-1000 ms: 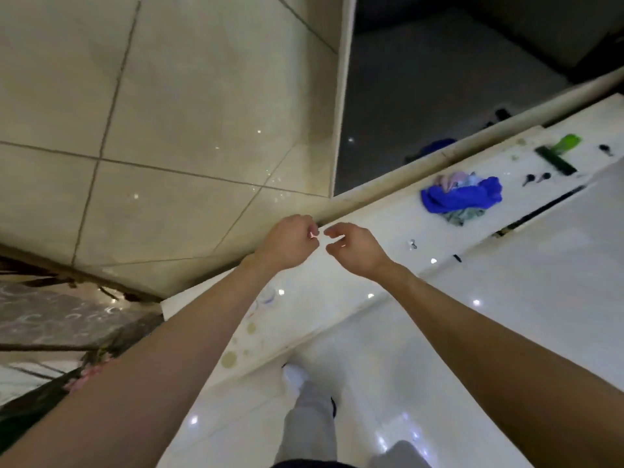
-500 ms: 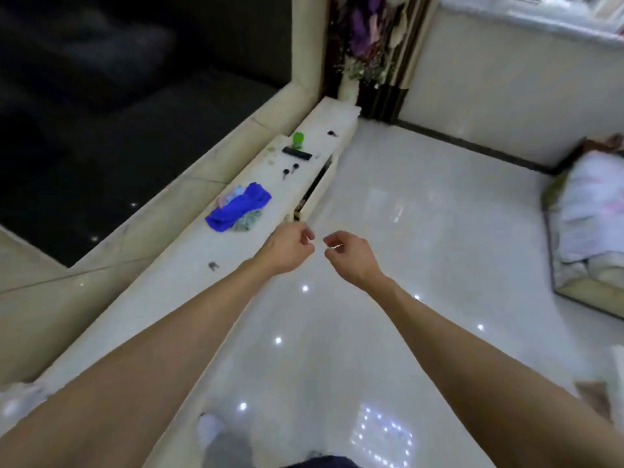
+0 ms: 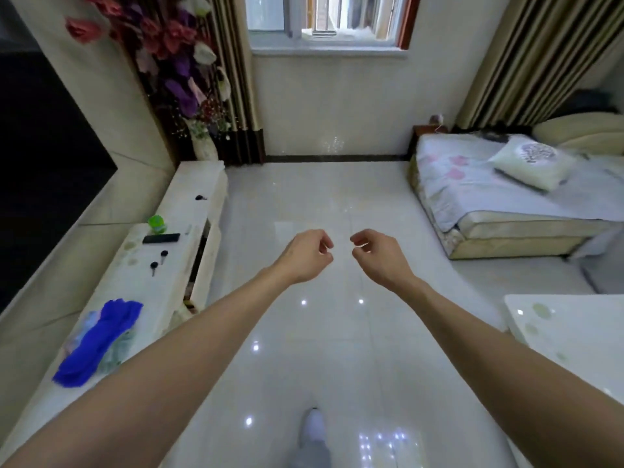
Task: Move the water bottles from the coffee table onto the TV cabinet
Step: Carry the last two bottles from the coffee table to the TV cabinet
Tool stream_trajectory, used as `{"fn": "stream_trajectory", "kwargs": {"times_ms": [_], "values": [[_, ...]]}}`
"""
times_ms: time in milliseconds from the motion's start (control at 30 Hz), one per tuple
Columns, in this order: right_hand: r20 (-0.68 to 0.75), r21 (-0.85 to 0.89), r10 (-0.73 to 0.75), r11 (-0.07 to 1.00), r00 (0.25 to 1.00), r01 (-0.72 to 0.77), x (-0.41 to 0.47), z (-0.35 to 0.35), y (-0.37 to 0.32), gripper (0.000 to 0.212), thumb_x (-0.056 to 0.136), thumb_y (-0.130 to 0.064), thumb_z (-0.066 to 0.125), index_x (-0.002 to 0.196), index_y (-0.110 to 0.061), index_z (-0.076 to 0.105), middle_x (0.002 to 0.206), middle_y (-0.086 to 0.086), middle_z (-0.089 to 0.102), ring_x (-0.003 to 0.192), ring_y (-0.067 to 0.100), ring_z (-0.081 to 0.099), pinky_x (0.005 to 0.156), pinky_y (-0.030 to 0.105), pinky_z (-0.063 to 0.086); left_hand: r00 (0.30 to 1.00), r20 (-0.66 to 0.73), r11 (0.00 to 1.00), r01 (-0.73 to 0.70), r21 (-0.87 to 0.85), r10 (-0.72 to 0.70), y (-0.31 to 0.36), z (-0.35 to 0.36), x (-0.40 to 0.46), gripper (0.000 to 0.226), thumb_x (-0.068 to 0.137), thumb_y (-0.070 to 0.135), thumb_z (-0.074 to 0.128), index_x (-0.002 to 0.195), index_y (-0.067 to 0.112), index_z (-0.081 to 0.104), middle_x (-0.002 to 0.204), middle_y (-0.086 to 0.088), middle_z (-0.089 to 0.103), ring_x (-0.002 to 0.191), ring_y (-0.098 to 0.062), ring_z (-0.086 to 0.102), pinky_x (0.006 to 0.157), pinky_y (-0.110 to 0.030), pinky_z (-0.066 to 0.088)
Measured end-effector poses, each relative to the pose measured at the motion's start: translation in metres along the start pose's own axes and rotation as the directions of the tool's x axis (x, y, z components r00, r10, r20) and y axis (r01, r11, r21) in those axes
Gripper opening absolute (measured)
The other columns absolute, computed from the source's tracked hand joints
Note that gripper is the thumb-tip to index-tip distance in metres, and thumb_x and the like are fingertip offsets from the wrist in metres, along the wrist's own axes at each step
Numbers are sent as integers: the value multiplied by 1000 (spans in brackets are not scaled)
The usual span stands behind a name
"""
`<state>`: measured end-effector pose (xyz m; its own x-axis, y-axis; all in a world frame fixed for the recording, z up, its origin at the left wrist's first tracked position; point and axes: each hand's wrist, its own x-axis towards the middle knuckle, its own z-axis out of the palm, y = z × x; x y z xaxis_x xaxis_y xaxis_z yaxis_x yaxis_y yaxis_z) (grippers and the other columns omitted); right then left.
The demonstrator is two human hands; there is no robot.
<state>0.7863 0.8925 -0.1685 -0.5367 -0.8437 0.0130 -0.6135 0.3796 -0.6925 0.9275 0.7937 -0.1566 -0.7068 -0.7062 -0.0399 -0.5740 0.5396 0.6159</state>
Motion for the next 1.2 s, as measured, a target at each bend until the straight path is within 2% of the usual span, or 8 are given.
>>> {"fn": "stream_trajectory", "kwargs": {"times_ms": [333, 467, 633, 767, 867, 1000, 1133, 1200], "values": [[-158, -55, 156, 984, 975, -167, 151, -101, 72, 34, 80, -24, 53, 113, -21, 64, 113, -3, 68, 90, 10, 62, 83, 26, 48, 965, 146, 976, -218, -28, 220, 77, 22, 237, 20, 85, 25, 59, 104, 22, 62, 96, 6, 62, 83, -11, 59, 71, -22, 48], [-237, -26, 254, 963, 938, -268, 191, -142, 119, 36, 80, -25, 54, 114, -21, 63, 114, -3, 67, 88, 7, 59, 80, 25, 45, 920, 233, 945, -326, 5, 316, 120, 49, 310, 20, 84, 26, 59, 103, 23, 63, 94, 7, 62, 81, -9, 58, 67, -19, 44], [-304, 38, 365, 928, 880, -372, 246, -188, 193, 33, 80, -26, 54, 111, -19, 64, 112, -2, 68, 86, 10, 60, 74, 24, 43, 857, 309, 899, -438, 14, 413, 172, 89, 396, 21, 84, 23, 58, 103, 18, 63, 96, 3, 64, 82, -12, 57, 71, -22, 42], [-352, 55, 395, 914, 849, -402, 302, -224, 256, 30, 83, -29, 57, 108, -16, 65, 109, 2, 68, 86, 12, 60, 74, 23, 41, 813, 374, 872, -490, 23, 447, 208, 120, 476, 22, 84, 20, 58, 105, 15, 63, 100, -1, 64, 82, -12, 55, 73, -22, 40], [-331, 53, 446, 889, 831, -456, 337, -249, 293, 31, 83, -30, 56, 109, -17, 65, 110, 2, 67, 88, 13, 59, 73, 25, 43, 809, 395, 865, -497, 67, 435, 234, 135, 534, 21, 85, 22, 58, 105, 15, 62, 99, 0, 64, 82, -12, 54, 72, -21, 39], [-333, 67, 516, 848, 789, -526, 383, -295, 344, 34, 82, -29, 56, 113, -15, 63, 113, 3, 66, 100, 20, 61, 85, 33, 49, 795, 420, 864, -501, 48, 437, 277, 167, 614, 20, 85, 22, 59, 103, 15, 62, 94, 0, 64, 80, -13, 55, 69, -22, 43], [-338, 68, 569, 809, 750, -583, 418, -338, 396, 32, 83, -25, 56, 113, -15, 63, 114, 6, 66, 102, 22, 61, 87, 31, 47, 733, 514, 843, -537, 35, 445, 323, 211, 684, 20, 85, 21, 59, 104, 15, 61, 89, 2, 62, 81, -16, 57, 75, -30, 49], [-367, 74, 581, 797, 727, -599, 436, -362, 425, 32, 83, -25, 56, 113, -14, 63, 112, 7, 66, 102, 23, 61, 87, 33, 48, 696, 538, 821, -570, 13, 475, 350, 238, 720, 19, 85, 20, 59, 103, 14, 62, 89, 1, 62, 81, -17, 58, 74, -30, 49]]}}
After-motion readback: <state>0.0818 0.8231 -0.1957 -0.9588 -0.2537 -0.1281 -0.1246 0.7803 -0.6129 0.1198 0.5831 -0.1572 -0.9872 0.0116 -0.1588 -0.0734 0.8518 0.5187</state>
